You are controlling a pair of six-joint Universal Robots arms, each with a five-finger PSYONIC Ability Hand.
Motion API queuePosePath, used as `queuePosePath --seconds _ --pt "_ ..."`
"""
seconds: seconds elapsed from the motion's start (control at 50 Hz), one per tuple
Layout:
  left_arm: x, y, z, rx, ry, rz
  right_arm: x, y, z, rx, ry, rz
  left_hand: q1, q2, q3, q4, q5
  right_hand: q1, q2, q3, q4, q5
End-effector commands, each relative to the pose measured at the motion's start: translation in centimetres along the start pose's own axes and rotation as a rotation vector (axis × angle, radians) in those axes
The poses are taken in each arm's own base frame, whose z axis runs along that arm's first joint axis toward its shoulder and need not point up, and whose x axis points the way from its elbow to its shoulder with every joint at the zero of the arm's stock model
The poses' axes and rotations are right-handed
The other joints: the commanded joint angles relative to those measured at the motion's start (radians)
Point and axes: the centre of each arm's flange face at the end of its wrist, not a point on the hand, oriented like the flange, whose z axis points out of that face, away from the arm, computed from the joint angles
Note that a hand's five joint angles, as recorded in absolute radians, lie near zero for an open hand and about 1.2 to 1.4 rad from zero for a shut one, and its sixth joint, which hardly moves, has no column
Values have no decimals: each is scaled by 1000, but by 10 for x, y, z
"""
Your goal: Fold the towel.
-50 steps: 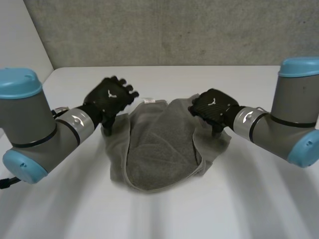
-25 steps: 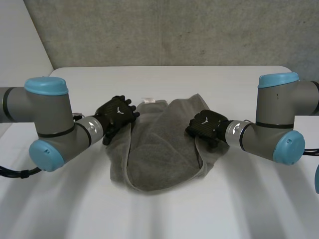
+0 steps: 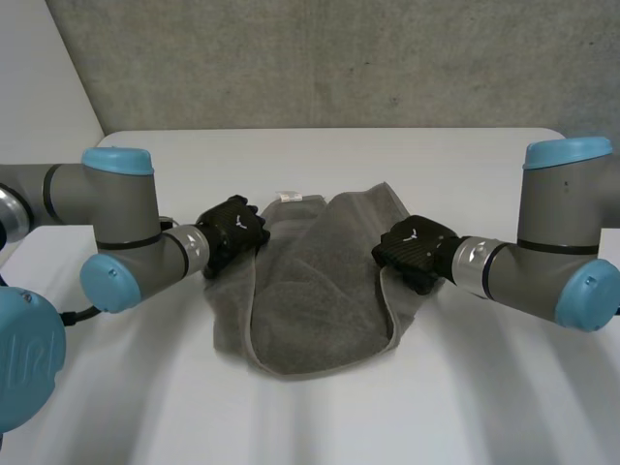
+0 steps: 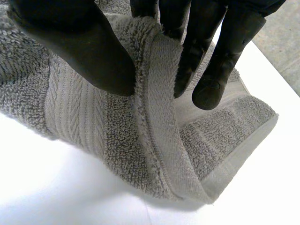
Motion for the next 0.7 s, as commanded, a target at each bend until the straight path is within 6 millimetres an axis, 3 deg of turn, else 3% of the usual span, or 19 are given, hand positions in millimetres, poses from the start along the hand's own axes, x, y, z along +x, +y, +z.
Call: queuePosePath --seconds 0.02,0.04,0.08,0.1,0.12,0.26,0.42,0.46,0.48,0.52,0.58,0.62,0.64,0.66,0.68,0.7 --pt "-1 1 4 -6 5 4 3 9 -9 -10 22 14 188 197 189 189 8 77 88 71 58 64" --pt "-1 1 4 -6 5 4 3 9 -9 -10 22 14 190 198 190 191 10 77 88 71 58 64" --pt "-3 0 2 -16 8 5 5 11 -9 -10 36 14 595 604 596 597 416 77 88 71 58 64" --pt "-3 0 2 -16 8 5 5 11 -9 -10 36 14 598 607 598 599 418 77 88 71 58 64" --pt "-5 -2 0 -19 7 4 8 13 -10 -13 43 18 824 833 825 826 645 77 88 71 58 64" --pt "-24 -18 -19 -3 -39 7 14 14 -13 -14 65 28 888 897 888 889 708 77 88 71 58 64" --pt "-35 -29 -53 -8 -64 2 34 1 -37 17 142 109 888 897 888 889 708 77 88 71 58 64" --pt "-42 -29 -68 -16 -93 -2 48 -11 -56 49 200 143 888 897 888 889 708 77 88 71 58 64" --pt "-42 -29 -68 -16 -93 -2 48 -11 -56 49 201 143 888 897 888 889 708 77 88 71 58 64" --pt "-46 -29 -76 -21 -114 -7 64 -27 -81 90 279 175 888 897 888 889 708 77 88 71 58 64" --pt "-50 -29 -90 -28 -161 -36 70 -36 -95 113 316 188 888 897 888 889 708 77 88 71 58 64" --pt "-65 -31 -110 -26 -249 -108 83 -53 -124 166 397 218 888 897 888 889 708 77 88 71 58 64" --pt "-65 -31 -110 -25 -250 -108 83 -53 -124 166 398 219 888 897 888 889 708 77 88 71 58 64" --pt "-74 -36 -124 -11 -297 -161 87 -62 -138 195 432 231 888 897 888 889 708 77 88 71 58 64" --pt "-74 -36 -124 -10 -298 -162 90 -70 -153 220 465 239 888 897 888 889 708 77 88 71 58 64" --pt "-82 -42 -138 15 -342 -227 90 -70 -153 221 465 239 888 897 888 889 708 77 88 71 58 64"
